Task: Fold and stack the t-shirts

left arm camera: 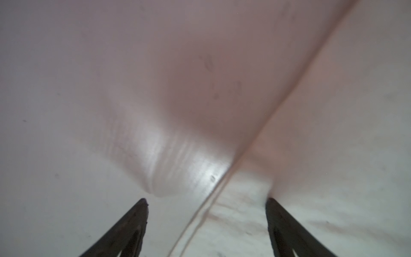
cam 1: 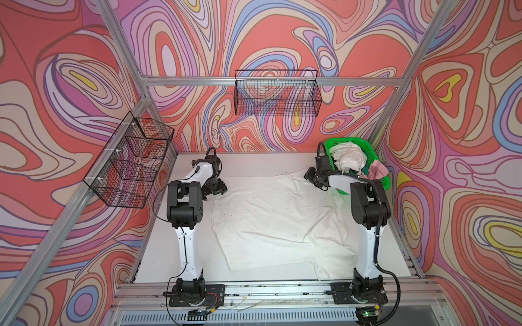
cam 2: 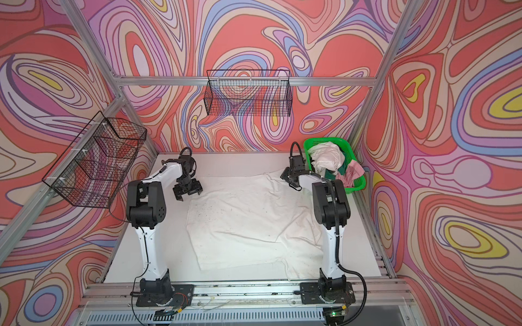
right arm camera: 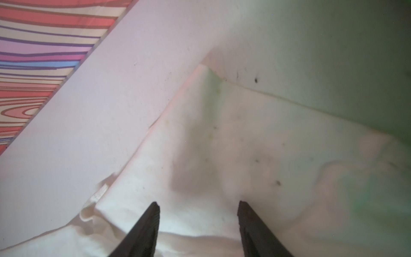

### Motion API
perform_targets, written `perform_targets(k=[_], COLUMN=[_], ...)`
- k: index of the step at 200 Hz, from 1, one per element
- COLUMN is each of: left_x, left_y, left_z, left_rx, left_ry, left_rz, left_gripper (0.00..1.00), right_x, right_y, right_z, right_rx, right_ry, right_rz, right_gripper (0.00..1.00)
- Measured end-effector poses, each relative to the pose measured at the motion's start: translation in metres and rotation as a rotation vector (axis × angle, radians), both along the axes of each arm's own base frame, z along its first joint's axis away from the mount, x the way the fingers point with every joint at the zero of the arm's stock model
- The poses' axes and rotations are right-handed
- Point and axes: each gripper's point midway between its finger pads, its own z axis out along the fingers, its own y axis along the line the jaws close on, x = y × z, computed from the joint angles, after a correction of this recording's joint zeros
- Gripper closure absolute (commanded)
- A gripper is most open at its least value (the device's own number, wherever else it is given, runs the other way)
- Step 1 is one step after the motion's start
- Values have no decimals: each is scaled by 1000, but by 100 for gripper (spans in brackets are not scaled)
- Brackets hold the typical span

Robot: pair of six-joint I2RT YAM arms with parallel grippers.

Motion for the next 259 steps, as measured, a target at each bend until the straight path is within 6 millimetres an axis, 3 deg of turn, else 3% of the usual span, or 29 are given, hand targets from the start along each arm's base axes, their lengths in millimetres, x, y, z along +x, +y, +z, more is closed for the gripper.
perform_targets(k=[18,37,58,79,103,120,162,189,221,259], left_x=[9,15,8,-11,-28,-34,-47,-53,-44,-39], left_y=[15,4,-32,-75,-114,-126,-137,-134,-130,-114], left_z=[10,21,41,71,91,79,17,-9,-9,-6], left_rx=[-23,-55,-73,-76,-103,-114,-118,-98,-46,60], left_ry=[-30,-67,-110,-173,-224,-207,-49,30,71,69], left_rz=[37,20,-56,-161,-234,-243,-215,-199,-215,-306], left_gripper=[12,10,6,3,3,3,3,2,0,2], right_x=[-1,2,20,44,62,64,39,37,21,18], right_y=[1,-2,-8,-12,-15,-15,-15,-13,-14,-10], right_z=[2,12,37,59,57,39,-4,-3,3,37], right_rx=[-2,-43,-110,-167,-222,-239,-241,-231,-225,-198], right_ry=[9,18,-22,-75,-75,-34,80,75,89,31], right_rz=[15,24,31,36,49,66,99,107,114,124], right_gripper=[27,22,20,19,19,19,19,19,19,17])
